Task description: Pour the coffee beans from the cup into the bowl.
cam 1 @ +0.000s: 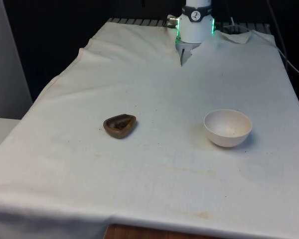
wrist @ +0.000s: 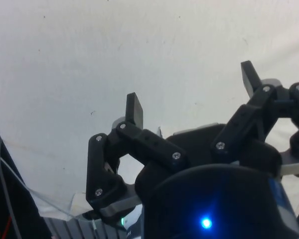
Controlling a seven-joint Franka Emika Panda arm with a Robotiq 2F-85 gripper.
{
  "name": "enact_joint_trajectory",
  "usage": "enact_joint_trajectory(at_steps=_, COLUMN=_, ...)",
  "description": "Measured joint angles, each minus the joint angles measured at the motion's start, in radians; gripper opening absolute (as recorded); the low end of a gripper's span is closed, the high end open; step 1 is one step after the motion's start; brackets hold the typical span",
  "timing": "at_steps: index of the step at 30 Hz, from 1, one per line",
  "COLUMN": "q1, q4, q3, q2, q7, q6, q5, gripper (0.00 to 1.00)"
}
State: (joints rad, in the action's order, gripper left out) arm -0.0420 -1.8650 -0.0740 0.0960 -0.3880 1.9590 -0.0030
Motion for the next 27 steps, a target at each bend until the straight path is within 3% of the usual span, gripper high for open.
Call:
enact_joint_trajectory(at_steps=9, q1=0.000, q4=-0.010, q3=-0.001, q2=0.011, q7=-0.055, q6=0.042, q5=0.000, gripper=1.00)
enact_joint_trajectory(at_steps=27, q1=0.004, q4=0.037, q3=-0.001, q2=0.134, q7=-0.145, q6=0.144, q5=-0.014, gripper=1.00)
